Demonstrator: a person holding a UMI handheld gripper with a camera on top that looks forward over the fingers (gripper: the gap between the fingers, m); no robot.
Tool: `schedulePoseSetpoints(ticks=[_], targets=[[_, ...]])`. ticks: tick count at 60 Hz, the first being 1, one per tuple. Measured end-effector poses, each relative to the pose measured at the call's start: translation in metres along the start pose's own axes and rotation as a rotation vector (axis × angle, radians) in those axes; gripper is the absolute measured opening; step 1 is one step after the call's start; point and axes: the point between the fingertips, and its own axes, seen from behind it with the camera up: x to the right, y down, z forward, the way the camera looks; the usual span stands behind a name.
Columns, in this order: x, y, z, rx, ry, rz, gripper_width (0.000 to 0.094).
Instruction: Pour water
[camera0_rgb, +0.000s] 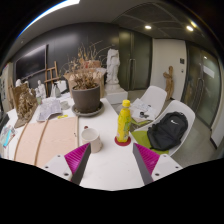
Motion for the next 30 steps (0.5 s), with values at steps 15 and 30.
schedulePoseSetpoints(ticks=[15,30], targets=[[-0.043,0.024,-0.109,0.003,0.015,-0.048,0.0863],[-0.069,0.03,-0.159,0.017,0.014,-0.076,0.0861]])
